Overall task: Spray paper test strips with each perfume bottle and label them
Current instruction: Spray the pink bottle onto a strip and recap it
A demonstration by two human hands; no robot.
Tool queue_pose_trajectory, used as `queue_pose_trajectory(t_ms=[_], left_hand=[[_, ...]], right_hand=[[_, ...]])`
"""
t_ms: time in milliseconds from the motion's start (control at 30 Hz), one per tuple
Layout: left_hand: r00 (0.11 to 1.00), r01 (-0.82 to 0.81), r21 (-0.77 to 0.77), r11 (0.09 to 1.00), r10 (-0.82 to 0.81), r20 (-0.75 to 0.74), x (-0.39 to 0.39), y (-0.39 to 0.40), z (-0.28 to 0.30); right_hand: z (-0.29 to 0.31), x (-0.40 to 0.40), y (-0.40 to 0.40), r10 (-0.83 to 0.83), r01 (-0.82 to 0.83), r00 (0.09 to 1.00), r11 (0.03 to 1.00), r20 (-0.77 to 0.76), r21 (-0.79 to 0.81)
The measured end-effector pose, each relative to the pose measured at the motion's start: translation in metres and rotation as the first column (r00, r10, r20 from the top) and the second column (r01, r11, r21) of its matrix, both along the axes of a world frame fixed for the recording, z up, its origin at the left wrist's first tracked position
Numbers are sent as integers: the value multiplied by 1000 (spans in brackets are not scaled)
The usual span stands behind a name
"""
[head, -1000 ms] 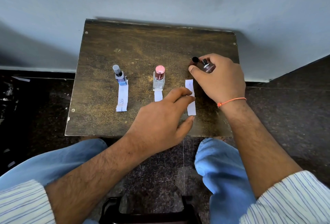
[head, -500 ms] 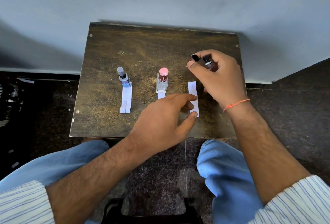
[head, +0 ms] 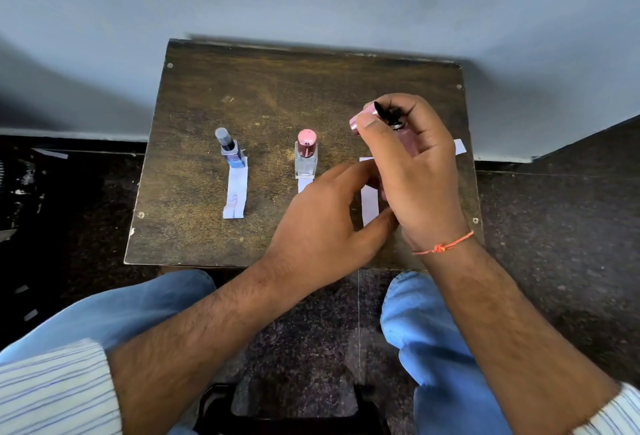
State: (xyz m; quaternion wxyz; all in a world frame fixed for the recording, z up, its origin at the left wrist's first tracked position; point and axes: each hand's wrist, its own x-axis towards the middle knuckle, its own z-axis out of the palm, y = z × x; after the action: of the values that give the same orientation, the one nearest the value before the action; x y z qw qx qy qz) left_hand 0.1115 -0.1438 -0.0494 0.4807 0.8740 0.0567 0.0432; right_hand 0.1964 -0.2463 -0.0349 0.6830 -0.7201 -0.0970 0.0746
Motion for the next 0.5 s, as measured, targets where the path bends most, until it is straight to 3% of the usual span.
queue_pose_trajectory(t_ms=[133, 300, 500], left_hand=[[998, -46, -195, 980, 38, -42, 4, -10, -4], [990, -72, -183, 980, 48, -133, 8, -14, -10], [983, -27, -218, 976, -13, -181, 3, -11, -11]], right_hand=[[3, -2, -8, 72, -72, 997, 997, 28, -11], [10, 1, -18, 127, -126, 991, 992, -39, 18], [17, 20, -33, 20, 3, 985, 991, -169, 134]])
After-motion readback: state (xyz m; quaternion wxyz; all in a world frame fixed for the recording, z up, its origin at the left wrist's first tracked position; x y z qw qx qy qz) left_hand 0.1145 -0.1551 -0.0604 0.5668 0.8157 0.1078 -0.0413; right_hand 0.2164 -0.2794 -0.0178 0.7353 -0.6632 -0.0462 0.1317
